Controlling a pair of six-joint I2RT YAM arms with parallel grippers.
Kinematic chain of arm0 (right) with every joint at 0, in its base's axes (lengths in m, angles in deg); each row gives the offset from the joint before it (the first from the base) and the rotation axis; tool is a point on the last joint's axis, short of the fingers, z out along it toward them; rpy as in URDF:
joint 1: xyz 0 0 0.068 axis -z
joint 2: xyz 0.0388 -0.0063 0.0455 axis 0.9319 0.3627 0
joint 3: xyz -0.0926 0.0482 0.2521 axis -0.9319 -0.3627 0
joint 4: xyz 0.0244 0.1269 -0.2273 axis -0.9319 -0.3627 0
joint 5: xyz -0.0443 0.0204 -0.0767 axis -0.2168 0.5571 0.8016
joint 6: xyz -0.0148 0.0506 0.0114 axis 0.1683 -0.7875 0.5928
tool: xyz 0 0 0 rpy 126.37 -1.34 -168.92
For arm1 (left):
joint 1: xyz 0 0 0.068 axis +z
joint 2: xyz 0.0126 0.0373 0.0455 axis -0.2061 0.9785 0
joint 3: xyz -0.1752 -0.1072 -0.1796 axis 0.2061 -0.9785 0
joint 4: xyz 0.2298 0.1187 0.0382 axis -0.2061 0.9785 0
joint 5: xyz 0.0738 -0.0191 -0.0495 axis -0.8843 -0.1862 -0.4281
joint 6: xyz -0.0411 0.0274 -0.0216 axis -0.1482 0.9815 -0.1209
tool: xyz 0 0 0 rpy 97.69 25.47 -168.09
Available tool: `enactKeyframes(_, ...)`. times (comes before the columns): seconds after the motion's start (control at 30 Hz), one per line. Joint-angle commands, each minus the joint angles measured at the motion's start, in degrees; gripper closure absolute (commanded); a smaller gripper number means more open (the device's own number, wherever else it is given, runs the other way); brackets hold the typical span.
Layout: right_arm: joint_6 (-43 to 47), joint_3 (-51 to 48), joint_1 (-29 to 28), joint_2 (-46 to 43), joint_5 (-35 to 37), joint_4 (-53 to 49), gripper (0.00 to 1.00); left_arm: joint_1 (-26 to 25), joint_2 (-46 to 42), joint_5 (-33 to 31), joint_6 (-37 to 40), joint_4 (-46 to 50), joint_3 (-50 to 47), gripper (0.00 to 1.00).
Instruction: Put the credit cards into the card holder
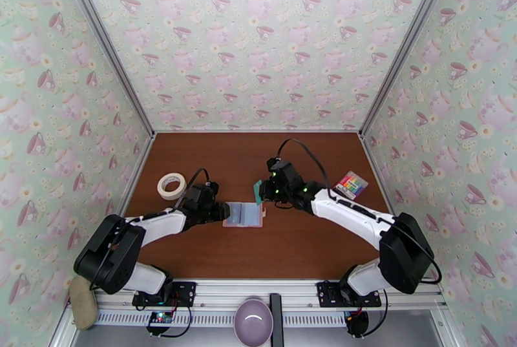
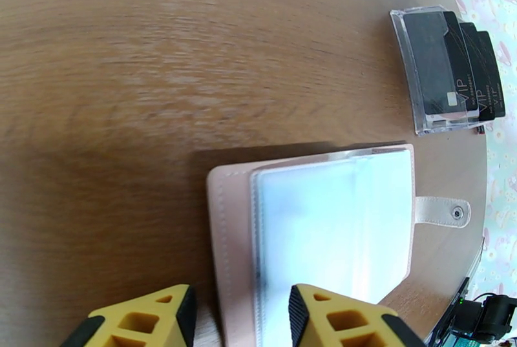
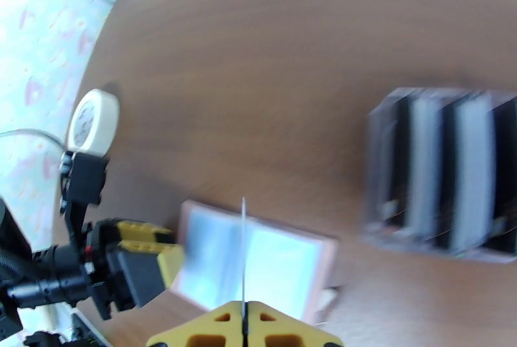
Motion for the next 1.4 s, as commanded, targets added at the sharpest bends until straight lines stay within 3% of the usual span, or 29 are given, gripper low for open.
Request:
enactKeyframes(0.0, -7.4, -3.4, -1.9, 1.4, -2.5, 11.7, 0.93, 0.2, -2.0, -1.2, 0.6, -0.2, -1.0, 0.57)
enactKeyframes(0.37, -17.3, -10.6, -6.7, 6.6, -1.1, 27.5, 0.94, -0.8, -4.3, 3.5, 0.9, -4.4, -2.4, 0.73)
enactKeyframes(0.73, -19.1, -13.8, -7.0, 8.8, 0.6, 30.5, 0.96, -2.0, -0.8, 2.2, 1.7, -2.1, -0.3, 0.75)
enactKeyframes(1.37, -19.2, -16.4, -7.0, 10.9, 2.7, 32.2, 0.97, -4.4, 3.6, -5.5, 3.3, 4.7, 3.4, 0.76)
